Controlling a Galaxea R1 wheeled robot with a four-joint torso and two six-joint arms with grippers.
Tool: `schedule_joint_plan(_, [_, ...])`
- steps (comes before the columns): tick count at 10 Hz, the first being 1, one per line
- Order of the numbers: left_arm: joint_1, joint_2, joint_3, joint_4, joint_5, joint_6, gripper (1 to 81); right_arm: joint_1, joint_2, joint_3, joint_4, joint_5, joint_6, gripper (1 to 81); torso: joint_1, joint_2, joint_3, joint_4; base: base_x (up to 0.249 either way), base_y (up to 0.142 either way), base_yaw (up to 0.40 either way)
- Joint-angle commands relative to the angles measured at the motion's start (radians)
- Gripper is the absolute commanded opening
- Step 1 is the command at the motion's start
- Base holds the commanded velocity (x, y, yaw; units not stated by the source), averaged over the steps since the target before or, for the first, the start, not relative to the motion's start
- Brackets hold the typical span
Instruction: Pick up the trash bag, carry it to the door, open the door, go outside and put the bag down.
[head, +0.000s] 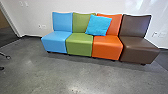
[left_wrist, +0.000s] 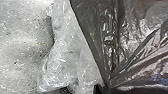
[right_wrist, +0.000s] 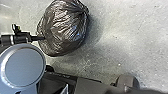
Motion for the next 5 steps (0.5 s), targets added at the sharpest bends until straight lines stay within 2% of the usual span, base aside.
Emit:
schedule_joint_plan(1, [-0.097,-0.031,0.042,0.001,0.115,0.0,1.0,0.057,-0.035,0.004,0.019,-0.047,-0.006,81.1,-0.064,0.1,0.099,0.0,0.0,0.0,0.0])
schedule_joint_plan(2, [-0.094,-0.038,0.046,0.001,0.133,0.0,1.0,0.043,-0.021,-0.019,0.019,-0.043,-0.006,81.1,-0.084,0.131,0.13,0.0,0.0,0.0,0.0])
schedule_joint_plan(5, [-0.06,-0.057,0.047,-0.001,0.135,0.0,1.0,-0.012,0.019,-0.085,0.017,-0.029,-0.008,81.1,-0.154,0.238,0.239,0.0,0.0,0.0,0.0])
